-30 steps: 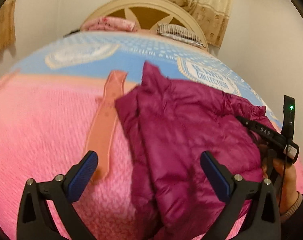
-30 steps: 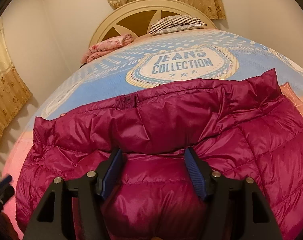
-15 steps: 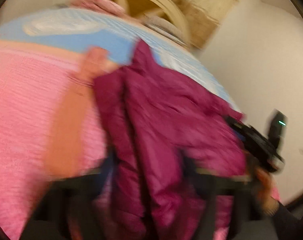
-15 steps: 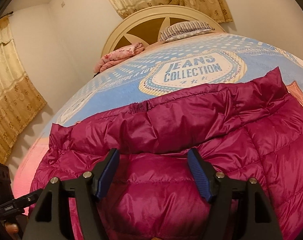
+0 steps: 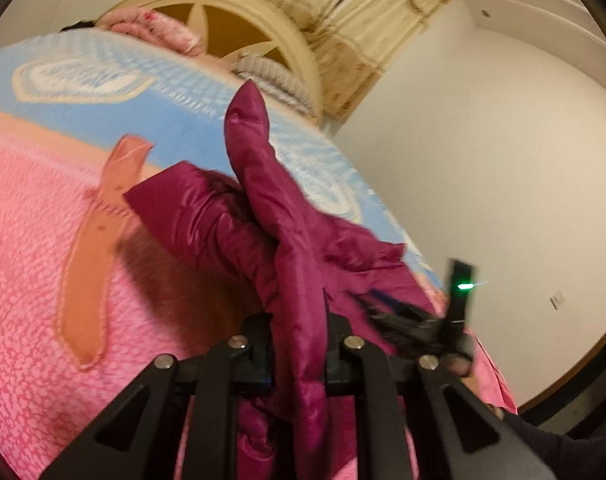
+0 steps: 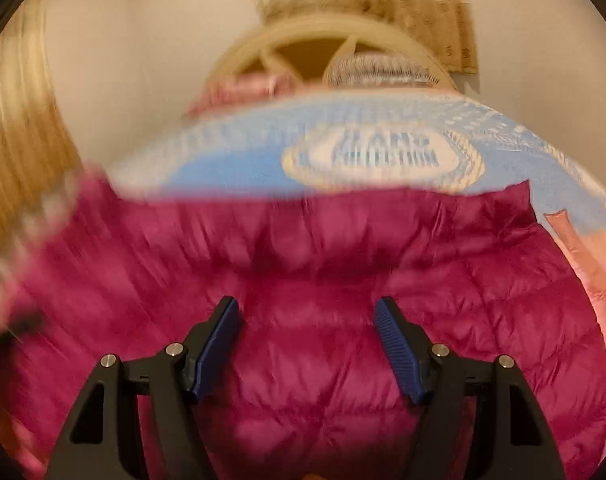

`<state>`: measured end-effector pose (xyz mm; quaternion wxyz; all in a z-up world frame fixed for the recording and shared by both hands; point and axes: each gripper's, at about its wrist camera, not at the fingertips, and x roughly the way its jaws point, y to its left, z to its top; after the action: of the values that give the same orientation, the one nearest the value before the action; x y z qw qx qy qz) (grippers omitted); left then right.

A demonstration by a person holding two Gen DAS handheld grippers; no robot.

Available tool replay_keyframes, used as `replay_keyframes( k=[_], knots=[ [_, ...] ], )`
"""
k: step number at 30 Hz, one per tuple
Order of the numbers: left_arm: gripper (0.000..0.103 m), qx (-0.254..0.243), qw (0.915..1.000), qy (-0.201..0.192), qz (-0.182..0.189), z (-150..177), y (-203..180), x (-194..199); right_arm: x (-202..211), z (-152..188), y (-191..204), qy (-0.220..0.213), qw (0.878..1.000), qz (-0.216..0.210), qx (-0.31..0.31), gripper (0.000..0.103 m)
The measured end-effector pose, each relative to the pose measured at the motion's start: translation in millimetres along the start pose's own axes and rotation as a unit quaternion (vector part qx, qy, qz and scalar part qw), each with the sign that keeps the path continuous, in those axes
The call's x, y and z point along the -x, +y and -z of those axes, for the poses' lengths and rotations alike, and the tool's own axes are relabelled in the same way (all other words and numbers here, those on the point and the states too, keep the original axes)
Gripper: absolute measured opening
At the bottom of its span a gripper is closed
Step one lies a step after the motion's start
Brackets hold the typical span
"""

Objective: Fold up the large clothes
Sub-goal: 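Grasp the jacket edge with the left gripper and lift it up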

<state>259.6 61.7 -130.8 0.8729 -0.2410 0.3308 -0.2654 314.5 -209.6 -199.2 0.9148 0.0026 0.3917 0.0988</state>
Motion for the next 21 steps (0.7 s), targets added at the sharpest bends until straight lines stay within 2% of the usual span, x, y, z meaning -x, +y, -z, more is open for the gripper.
replay_keyframes(
  k=[3, 6, 11, 16, 19, 21],
  knots=[
    [0.014, -0.019, 0.9996, -0.005, 0.022, -3.7, -25.5, 0.0, -7.4, -2.1, 2.9, 0.018, 1.000, 0.012, 0.006, 0.071],
    [0.014, -0.061, 0.9976, -0.009, 0.029, -11.1, -57.7, -4.3, -6.0, -1.0, 2.3, 0.020, 1.000, 0.010, 0.012, 0.071],
    [0.014, -0.097, 0.9944, -0.011, 0.040, -31.3, -106.9, -8.2, 27.9, 8.6, -32.0, -0.020, 0.997, -0.052, -0.056, 0.071],
    [0.014, -0.095, 0.9941, -0.004, 0.053, -49.0, -131.5, -23.4, 60.7, 22.2, -57.5, -0.047, 0.995, -0.054, -0.075, 0.071],
    [0.014, -0.108, 0.9927, 0.011, 0.053, -44.6, -145.7, -38.4, 49.0, 33.5, -50.4, 0.014, 0.999, -0.039, -0.026, 0.071],
    [0.014, -0.120, 0.9910, 0.024, 0.054, -38.8, -157.8, -52.6, 45.7, 41.0, -36.5, 0.013, 0.999, -0.021, 0.026, 0.071]
  ],
)
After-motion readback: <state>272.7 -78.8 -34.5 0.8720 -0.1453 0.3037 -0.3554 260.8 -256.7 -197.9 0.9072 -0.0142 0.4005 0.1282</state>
